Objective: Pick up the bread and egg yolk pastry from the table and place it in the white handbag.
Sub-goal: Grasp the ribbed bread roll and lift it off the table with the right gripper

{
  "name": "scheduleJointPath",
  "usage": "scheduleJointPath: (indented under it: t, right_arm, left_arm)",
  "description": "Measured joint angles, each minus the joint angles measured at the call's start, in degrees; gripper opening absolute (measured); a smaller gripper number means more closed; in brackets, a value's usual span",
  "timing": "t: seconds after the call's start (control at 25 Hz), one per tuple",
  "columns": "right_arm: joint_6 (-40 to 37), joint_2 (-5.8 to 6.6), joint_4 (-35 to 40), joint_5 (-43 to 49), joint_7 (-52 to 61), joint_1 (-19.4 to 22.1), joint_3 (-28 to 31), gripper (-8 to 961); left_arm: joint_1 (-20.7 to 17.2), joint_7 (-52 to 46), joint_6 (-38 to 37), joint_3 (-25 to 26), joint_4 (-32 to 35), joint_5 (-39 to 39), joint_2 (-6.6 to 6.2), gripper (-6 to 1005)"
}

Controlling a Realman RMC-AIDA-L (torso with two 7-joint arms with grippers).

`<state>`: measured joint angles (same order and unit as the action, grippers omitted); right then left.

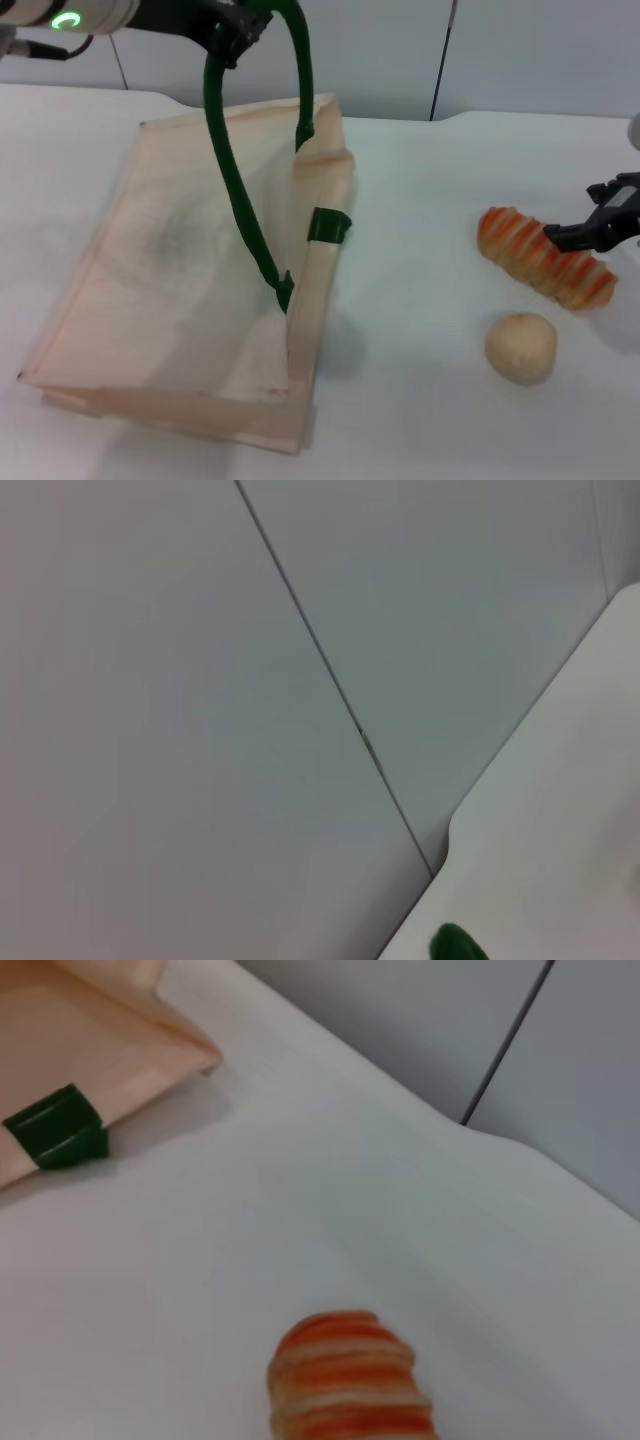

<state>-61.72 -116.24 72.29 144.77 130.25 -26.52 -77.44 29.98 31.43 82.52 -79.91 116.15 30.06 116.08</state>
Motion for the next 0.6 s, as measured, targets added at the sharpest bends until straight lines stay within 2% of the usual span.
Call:
scheduleJointPath:
  t: [0.6]
  right_arm:
    - [-3.82,-0.07,-0.14,2.63,0.51,-1.05,-1.96,806]
  left_arm:
    - [1.84,0.28,1.53,1.52,0.13,1.49,0.02,144]
